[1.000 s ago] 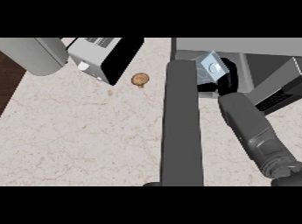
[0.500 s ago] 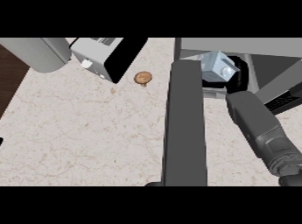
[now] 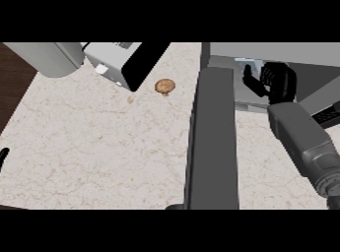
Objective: Pick up the milk, place it into the microwave and close the microwave
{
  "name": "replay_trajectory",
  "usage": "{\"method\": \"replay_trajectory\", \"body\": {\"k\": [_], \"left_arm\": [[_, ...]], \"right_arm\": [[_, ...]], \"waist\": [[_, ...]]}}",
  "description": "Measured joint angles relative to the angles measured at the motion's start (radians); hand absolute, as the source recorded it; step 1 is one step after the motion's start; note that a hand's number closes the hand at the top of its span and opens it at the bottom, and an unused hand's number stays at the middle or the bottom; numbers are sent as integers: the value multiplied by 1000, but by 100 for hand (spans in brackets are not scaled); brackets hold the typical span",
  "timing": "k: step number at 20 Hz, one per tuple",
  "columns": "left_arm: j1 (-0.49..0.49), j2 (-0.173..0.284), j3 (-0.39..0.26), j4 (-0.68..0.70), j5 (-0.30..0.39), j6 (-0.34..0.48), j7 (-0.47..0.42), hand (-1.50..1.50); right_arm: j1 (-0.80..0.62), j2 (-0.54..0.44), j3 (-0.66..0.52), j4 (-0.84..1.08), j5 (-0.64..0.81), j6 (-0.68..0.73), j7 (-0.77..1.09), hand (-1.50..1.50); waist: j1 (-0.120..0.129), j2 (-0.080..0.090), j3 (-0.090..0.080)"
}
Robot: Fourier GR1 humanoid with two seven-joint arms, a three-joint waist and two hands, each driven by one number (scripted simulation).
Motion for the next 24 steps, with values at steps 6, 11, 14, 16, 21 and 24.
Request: {"method": "replay_trajectory", "body": {"k": [6,11,14,16,21,24], "left_arm": [[-35,-8,-16,20,-16,18,12,-150],[-49,-3,-17,40,-25,20,13,-150],[-51,4,-12,48,-26,16,9,-150],[-59,2,-16,56,-34,17,1,-150],[-76,3,-19,80,-43,17,-9,-150],[-82,4,-21,95,-49,13,-19,-150]], "right_arm": [[7,-3,22,13,27,-12,9,-150],[1,1,42,19,50,-33,26,-150],[6,11,43,10,54,-50,25,-150],[-1,19,48,6,60,-60,28,-150],[-24,30,61,12,77,-67,45,-150],[-32,51,68,14,85,-74,53,-150]], "waist": [[11,6,0],[20,8,0],[24,7,0],[25,8,0],[25,6,-1],[26,5,-1]]}}
